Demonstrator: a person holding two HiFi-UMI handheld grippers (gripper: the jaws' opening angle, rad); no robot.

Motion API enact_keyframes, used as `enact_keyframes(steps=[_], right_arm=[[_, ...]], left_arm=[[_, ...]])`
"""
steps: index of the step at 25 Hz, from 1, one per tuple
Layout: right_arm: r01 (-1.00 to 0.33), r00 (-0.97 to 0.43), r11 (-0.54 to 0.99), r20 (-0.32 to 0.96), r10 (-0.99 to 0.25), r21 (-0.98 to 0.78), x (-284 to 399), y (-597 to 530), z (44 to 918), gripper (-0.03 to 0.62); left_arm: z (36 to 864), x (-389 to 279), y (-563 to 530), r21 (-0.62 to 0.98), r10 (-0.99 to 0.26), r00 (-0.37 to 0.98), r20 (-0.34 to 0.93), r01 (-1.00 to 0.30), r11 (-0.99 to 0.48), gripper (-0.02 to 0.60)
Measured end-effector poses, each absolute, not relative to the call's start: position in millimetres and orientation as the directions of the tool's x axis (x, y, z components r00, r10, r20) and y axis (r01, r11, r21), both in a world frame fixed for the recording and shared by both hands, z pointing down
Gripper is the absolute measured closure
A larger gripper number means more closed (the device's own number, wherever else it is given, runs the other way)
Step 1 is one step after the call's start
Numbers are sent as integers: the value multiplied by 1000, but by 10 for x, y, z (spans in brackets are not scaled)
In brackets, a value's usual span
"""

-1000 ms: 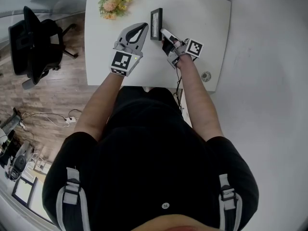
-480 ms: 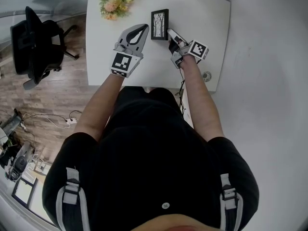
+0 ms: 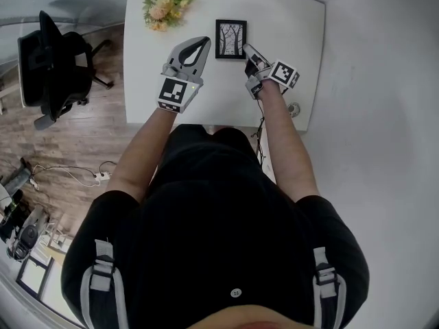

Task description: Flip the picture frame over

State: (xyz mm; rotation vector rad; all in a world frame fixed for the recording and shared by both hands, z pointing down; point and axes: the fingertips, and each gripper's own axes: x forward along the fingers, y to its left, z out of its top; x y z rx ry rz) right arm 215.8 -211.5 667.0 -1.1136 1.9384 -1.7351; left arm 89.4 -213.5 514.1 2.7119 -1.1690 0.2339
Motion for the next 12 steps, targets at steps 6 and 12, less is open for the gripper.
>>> enact_keyframes(steps=[6, 12], right_arm=[[-359, -649, -5, 254, -717, -933, 2175, -2095, 6488, 549], [-453, -681, 137, 243, -691, -881, 2119, -2075, 6005, 549]], left_arm=[[5094, 910, -2083, 98, -701, 680, 215, -729, -677, 580], [4959, 941, -1998, 77, -699, 679, 224, -727, -682, 580]])
